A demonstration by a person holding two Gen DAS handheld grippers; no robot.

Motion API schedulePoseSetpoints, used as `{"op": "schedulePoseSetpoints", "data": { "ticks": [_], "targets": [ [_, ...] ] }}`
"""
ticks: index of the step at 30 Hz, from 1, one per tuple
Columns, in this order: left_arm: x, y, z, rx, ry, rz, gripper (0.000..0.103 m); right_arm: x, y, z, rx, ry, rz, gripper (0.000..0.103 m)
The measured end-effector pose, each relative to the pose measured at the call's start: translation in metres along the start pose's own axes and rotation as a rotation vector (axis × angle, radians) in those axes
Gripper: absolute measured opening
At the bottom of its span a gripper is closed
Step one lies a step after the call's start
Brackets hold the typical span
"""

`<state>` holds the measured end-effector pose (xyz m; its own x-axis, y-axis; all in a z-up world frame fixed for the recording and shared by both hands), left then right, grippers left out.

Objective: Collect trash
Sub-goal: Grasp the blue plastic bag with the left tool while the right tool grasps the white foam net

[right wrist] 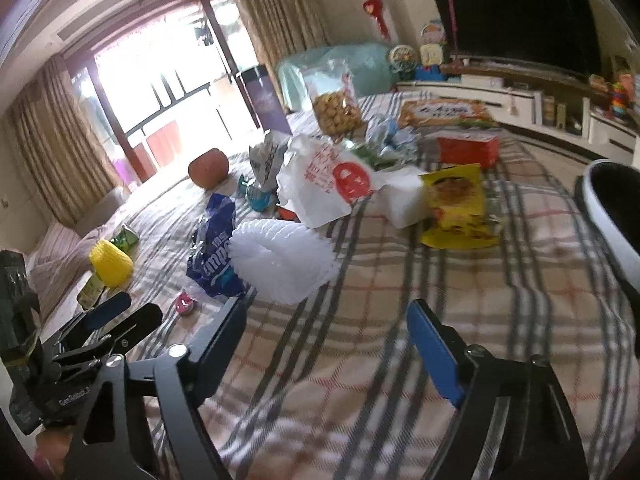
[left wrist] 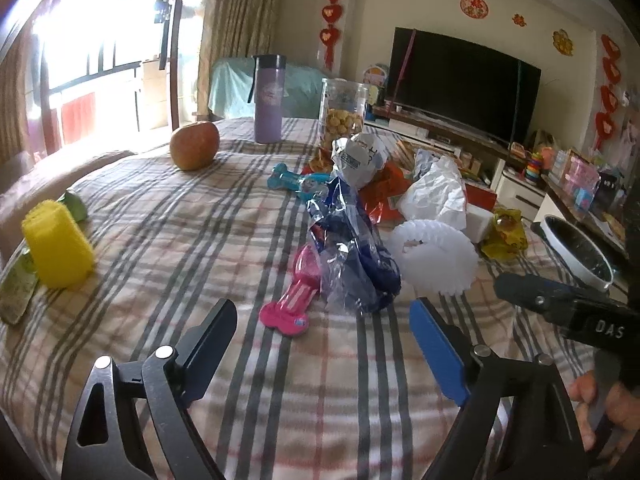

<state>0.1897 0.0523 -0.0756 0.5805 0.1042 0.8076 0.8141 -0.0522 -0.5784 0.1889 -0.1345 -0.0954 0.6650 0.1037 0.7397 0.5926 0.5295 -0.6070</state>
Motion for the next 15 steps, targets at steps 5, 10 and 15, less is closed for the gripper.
{"op": "schedulePoseSetpoints", "data": {
  "ticks": [5,10,15],
  "targets": [
    [0.008,0.027,0.001,-0.018,0.008,0.04,0.078,0.003,0.021,0.002,0.012,-0.002,0.06,0.065],
    [0.012,0.051,-0.001,-0.058,-0.01,0.096,0.066,0.008,0.04,0.003,0.045,0.01,0.098,0.052],
    [0.012,0.072,-0.005,-0.117,-0.032,0.161,0.019,0.008,0.053,0.007,0.134,0.025,0.144,0.017]
  ]
}}
Point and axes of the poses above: each gripper's, at about its wrist camera, not at the fingertips, and y roughly the way its jaws point, z to its left, x to its top, the point moved 7 cm from there along y, roughly the way its jaws point, and after that the axes turned 1 degree about -z, right-handed, at the moved point
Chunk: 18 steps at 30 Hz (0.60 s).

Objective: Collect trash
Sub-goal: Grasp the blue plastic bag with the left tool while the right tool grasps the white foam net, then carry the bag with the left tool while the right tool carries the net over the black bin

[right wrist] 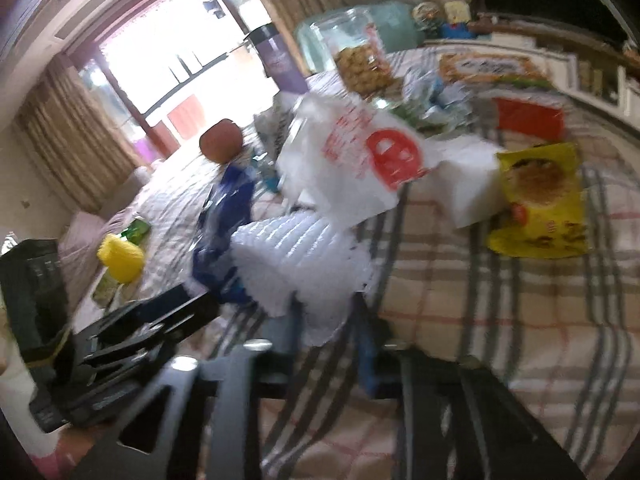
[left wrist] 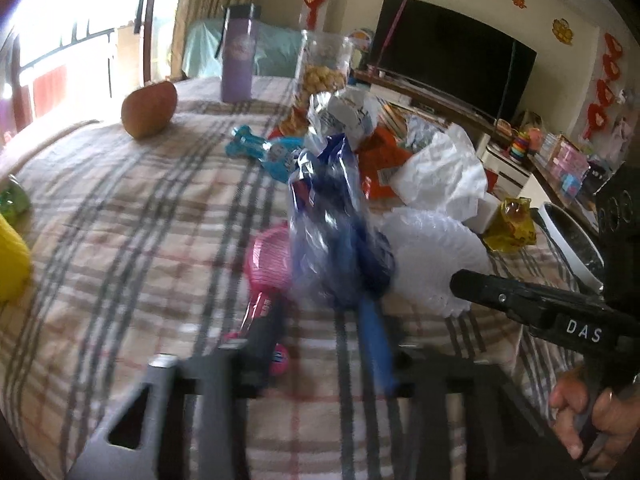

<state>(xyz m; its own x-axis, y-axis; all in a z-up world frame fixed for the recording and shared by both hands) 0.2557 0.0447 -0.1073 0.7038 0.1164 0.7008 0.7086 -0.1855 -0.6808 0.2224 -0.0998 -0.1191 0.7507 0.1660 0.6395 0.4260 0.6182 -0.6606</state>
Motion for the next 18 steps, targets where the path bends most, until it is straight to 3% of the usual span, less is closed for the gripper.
{"op": "schedulePoseSetpoints", "data": {
  "ticks": [2,4,12,13,15,16,18],
  "targets": [
    [0.001,0.003,0.0,-0.025,-0.01,0.008,0.006,-0.001,-0.003,0.001,0.005,-0.008,-0.012,0.012],
    [0.003,0.001,-0.001,-0.032,-0.006,0.0,0.003,-0.003,-0.007,-0.001,0.012,0.002,-0.023,0.011],
    [-0.007,-0.011,-0.017,-0.034,0.007,-0.019,0.002,-0.015,-0.037,-0.017,0.022,0.047,-0.06,0.011],
    [-0.008,-0.011,-0.017,-0.028,0.002,-0.018,0.006,-0.017,-0.042,-0.02,0.021,0.053,-0.064,0.011],
    [-0.006,-0.011,-0.018,0.013,-0.014,-0.013,0.028,-0.021,-0.049,-0.024,0.016,0.06,-0.072,0.011],
    [-0.003,-0.01,-0.018,0.026,-0.022,-0.019,0.045,-0.022,-0.054,-0.026,0.016,0.065,-0.076,0.011],
    [0.004,-0.014,-0.019,0.05,-0.031,-0.049,0.051,-0.023,-0.061,-0.029,0.015,0.075,-0.084,0.011]
  ]
}}
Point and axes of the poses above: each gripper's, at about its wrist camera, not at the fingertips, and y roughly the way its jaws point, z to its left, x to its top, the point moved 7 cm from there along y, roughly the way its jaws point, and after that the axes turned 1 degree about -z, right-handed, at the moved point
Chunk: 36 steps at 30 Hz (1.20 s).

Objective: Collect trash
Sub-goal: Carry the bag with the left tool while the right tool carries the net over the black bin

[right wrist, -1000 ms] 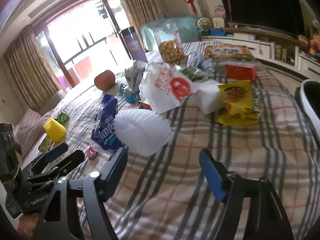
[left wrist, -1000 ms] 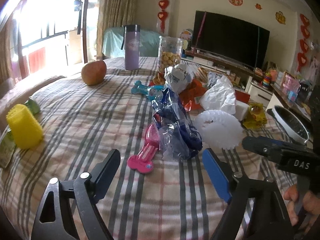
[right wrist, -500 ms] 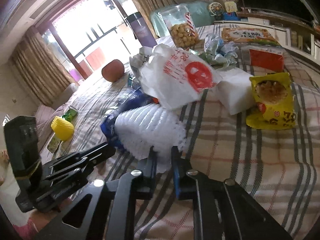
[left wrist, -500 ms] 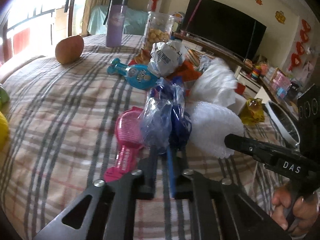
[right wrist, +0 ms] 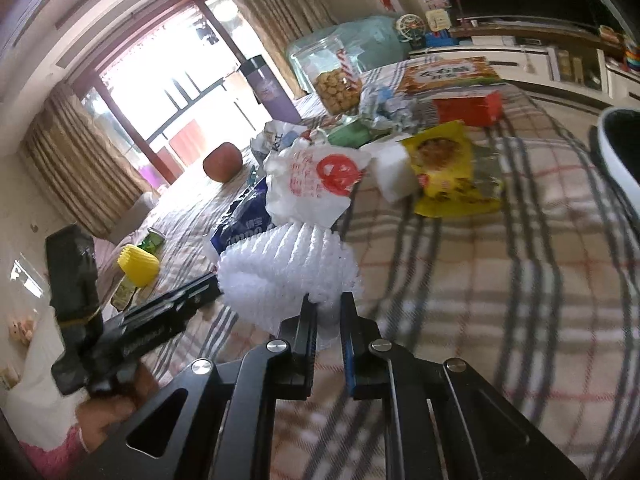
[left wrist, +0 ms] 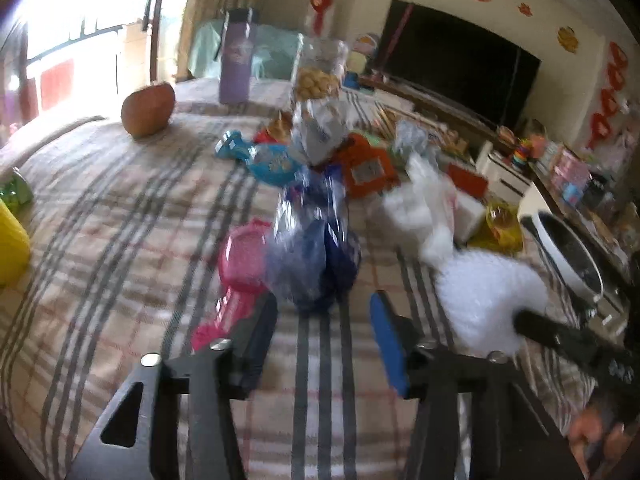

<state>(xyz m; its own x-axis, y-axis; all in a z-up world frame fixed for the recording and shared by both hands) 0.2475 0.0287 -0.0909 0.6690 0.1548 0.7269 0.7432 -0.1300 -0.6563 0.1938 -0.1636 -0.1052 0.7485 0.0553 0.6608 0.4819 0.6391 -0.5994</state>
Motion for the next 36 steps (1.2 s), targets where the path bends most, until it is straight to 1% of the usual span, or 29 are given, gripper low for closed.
{"op": "schedulePoseSetpoints", "data": {
  "ticks": [2,4,6,7,9,10,11,12,13,14,18,23,26,29,36],
  "targets": [
    [0.004,0.001,0.0,0.042,-0.004,-0.01,0.066,-0.001,-0.008,-0.005,-0.001,0.008,-0.011,0.011],
    [0.01,0.003,-0.001,0.065,-0.008,-0.027,0.069,-0.001,-0.015,-0.01,-0.008,0.017,-0.022,0.011],
    [0.011,0.01,-0.004,0.081,-0.002,-0.019,0.068,-0.001,-0.019,-0.014,-0.01,0.028,-0.026,0.011],
    [0.012,0.015,-0.006,0.081,0.003,-0.01,0.066,0.0,-0.021,-0.018,-0.017,0.035,-0.029,0.011],
    [0.012,0.023,-0.01,0.076,0.01,0.005,0.044,-0.001,-0.024,-0.022,-0.022,0.045,-0.032,0.011],
    [0.01,0.027,-0.013,0.057,0.014,0.022,0.034,0.0,-0.026,-0.025,-0.025,0.05,-0.036,0.011],
    [0.01,0.026,-0.014,0.054,0.017,0.018,0.033,0.0,-0.028,-0.027,-0.029,0.052,-0.04,0.011],
    [0.012,0.026,-0.014,0.05,0.02,0.014,0.028,0.0,-0.03,-0.029,-0.032,0.056,-0.043,0.011],
    [0.011,0.024,-0.016,0.038,0.026,0.012,0.025,0.0,-0.032,-0.031,-0.034,0.06,-0.047,0.011],
    [0.012,0.024,-0.017,0.029,0.029,0.011,0.02,0.001,-0.034,-0.033,-0.037,0.063,-0.052,0.011],
    [0.007,0.013,-0.019,0.013,0.039,-0.01,0.016,0.001,-0.041,-0.041,-0.044,0.07,-0.065,0.011],
    [-0.006,-0.019,-0.029,-0.018,0.033,-0.048,0.015,0.001,-0.052,-0.047,-0.049,0.07,-0.084,0.011],
    [-0.013,-0.036,-0.042,-0.043,0.05,-0.065,0.015,0.001,-0.061,-0.052,-0.054,0.074,-0.099,0.011],
    [-0.019,-0.051,-0.058,-0.086,0.063,-0.073,0.015,-0.001,-0.071,-0.059,-0.063,0.079,-0.112,0.011],
    [-0.025,-0.064,-0.098,-0.166,0.139,-0.067,0.015,-0.001,-0.096,-0.082,-0.097,0.111,-0.151,0.011]
  ]
}}
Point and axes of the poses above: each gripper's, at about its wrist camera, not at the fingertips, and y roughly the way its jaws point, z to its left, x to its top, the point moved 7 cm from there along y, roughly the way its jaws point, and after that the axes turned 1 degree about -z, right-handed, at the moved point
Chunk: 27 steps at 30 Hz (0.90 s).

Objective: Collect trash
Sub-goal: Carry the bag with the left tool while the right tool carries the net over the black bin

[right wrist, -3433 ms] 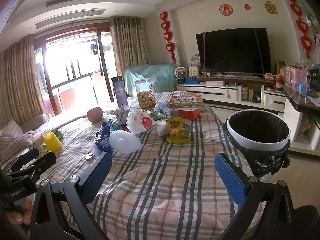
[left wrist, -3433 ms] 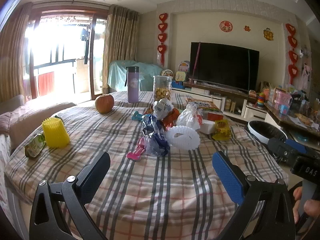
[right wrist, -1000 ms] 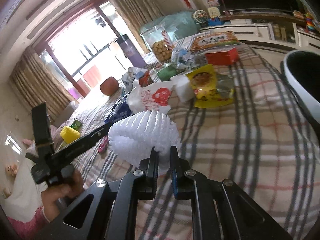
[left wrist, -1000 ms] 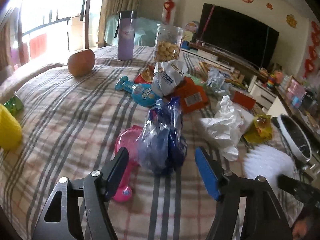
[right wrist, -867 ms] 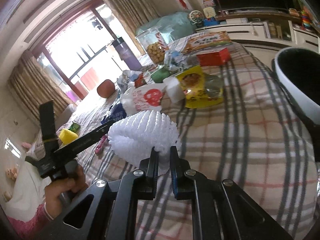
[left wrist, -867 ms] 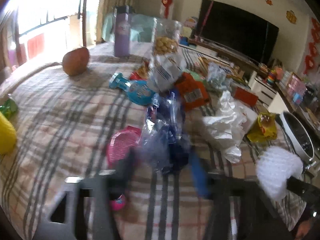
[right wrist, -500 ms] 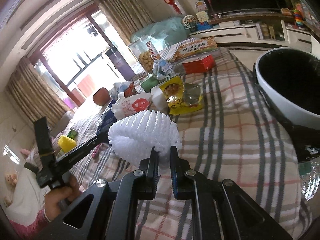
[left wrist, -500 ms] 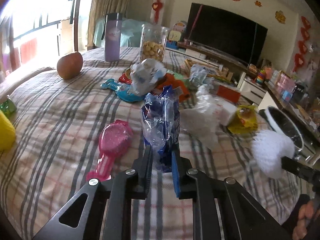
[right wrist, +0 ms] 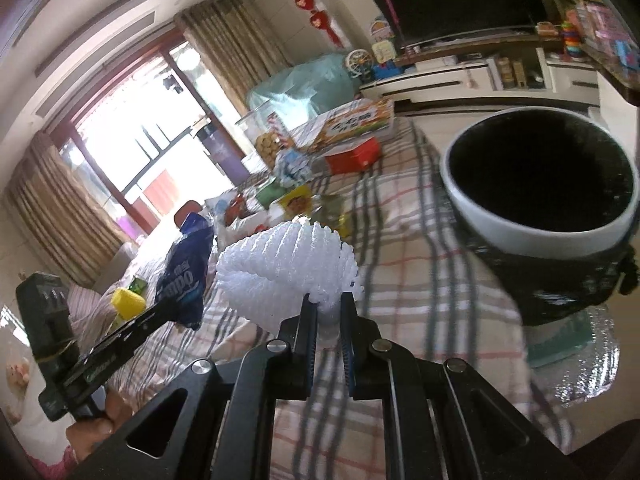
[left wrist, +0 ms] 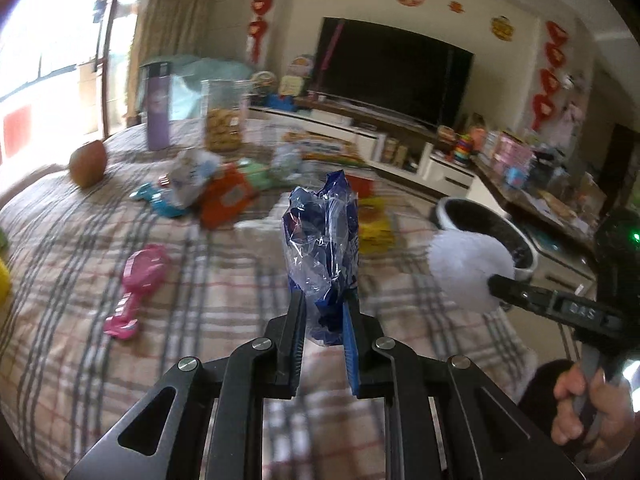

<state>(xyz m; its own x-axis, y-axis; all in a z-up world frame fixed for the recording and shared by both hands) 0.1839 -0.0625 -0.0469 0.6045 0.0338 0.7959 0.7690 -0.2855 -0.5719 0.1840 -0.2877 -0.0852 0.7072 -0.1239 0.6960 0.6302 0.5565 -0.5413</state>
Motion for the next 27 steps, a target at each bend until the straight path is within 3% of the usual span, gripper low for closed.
{"op": "schedulePoseSetpoints", "data": {
  "ticks": [7,27],
  "targets": [
    [0.006,0.023,-0.042,-0.083,0.078,0.039,0.015,0.009,-0.02,-0.03,-0.056,0.034,-0.037,0.011],
    [0.043,0.114,-0.111,-0.159,0.192,0.091,0.016,0.049,-0.055,-0.102,-0.205,0.081,-0.113,0.011]
  ]
}}
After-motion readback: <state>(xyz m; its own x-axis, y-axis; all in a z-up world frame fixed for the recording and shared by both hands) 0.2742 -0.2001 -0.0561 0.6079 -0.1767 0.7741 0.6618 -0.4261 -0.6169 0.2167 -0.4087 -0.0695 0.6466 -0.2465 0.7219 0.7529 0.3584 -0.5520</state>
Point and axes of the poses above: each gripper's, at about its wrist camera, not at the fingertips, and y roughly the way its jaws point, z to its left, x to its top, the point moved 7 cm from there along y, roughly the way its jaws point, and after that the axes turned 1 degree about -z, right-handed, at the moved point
